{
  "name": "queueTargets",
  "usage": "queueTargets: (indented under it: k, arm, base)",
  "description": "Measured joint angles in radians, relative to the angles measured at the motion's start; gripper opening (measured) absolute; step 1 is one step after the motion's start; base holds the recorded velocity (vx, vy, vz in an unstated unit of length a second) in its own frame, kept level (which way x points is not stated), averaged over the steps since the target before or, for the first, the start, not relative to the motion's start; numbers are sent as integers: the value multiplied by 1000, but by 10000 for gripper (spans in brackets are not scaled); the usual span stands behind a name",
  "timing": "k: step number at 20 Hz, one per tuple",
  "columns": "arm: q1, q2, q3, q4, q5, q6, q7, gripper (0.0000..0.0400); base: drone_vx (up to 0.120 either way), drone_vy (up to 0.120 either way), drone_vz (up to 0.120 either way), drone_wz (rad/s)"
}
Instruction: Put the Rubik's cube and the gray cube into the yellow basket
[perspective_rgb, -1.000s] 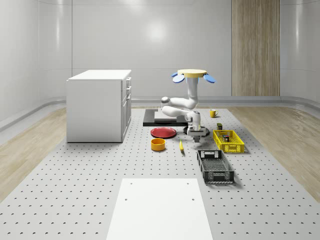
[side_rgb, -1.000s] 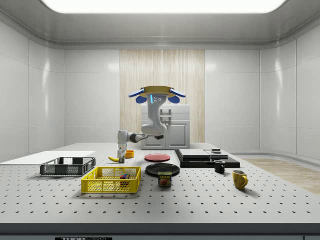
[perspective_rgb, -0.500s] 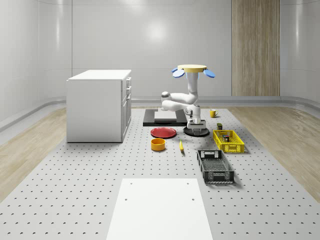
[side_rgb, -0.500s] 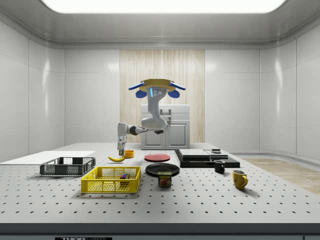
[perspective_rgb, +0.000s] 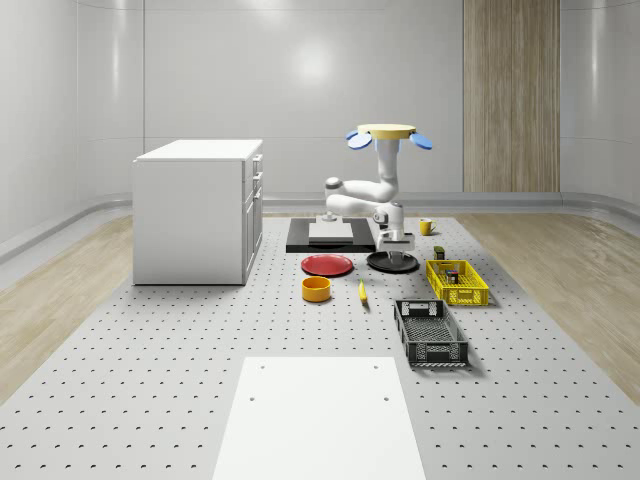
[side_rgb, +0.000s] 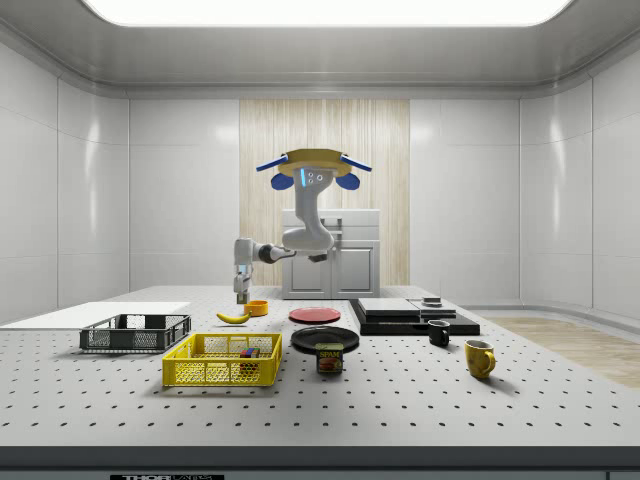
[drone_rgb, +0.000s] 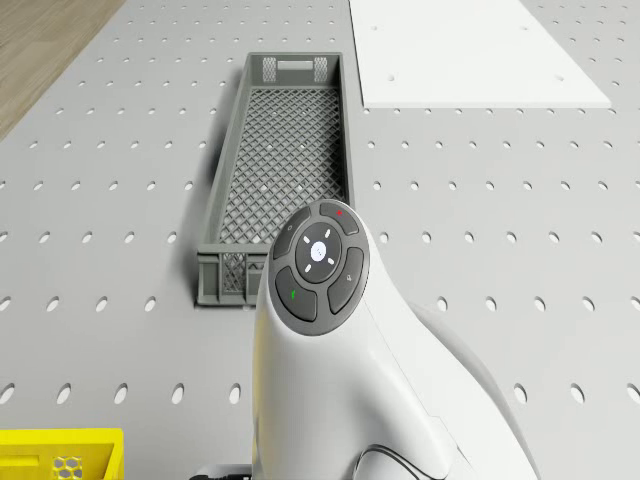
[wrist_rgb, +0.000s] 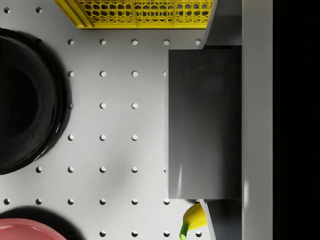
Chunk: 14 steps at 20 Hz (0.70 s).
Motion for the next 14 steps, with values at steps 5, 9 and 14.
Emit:
queueTargets:
  k: [5,9,14]
  arm:
    - [0,-2,1,0,1,2,0,250]
    - [-1,-3,1,0,2,3,1,250]
    - [-1,-5,1,0,2,4,1,250]
  base:
    - [24,120,0,0]
    - [100,120,0,0]
    - [0,120,0,0]
